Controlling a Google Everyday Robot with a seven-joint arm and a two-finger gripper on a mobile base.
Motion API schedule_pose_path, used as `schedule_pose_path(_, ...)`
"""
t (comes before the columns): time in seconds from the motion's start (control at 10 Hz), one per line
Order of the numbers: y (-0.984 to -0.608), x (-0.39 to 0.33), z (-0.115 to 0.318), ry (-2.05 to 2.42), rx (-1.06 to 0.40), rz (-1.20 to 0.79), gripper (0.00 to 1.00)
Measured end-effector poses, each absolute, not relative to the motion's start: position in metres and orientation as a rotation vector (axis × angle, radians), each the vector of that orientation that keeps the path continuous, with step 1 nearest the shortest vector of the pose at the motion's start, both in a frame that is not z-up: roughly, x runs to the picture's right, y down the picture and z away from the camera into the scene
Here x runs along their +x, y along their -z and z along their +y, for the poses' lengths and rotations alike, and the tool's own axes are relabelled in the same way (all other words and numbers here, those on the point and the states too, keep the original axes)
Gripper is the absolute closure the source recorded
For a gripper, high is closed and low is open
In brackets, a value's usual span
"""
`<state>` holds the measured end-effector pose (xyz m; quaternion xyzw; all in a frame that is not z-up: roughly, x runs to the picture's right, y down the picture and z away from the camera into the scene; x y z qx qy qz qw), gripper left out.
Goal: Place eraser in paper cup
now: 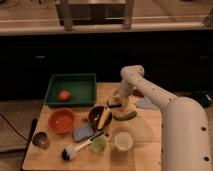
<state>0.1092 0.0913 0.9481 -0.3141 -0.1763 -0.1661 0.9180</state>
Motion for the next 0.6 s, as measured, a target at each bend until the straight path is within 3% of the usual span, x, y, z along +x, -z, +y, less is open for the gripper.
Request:
schedule_pose_path(0.4,-0.9514,0.1061,0.0937,0.334,-0.663,-0.369,0.92)
schedule_pose_path(0.6,-0.9443,0.1101,0.0866,0.338,-0.659,-0.373,1.00)
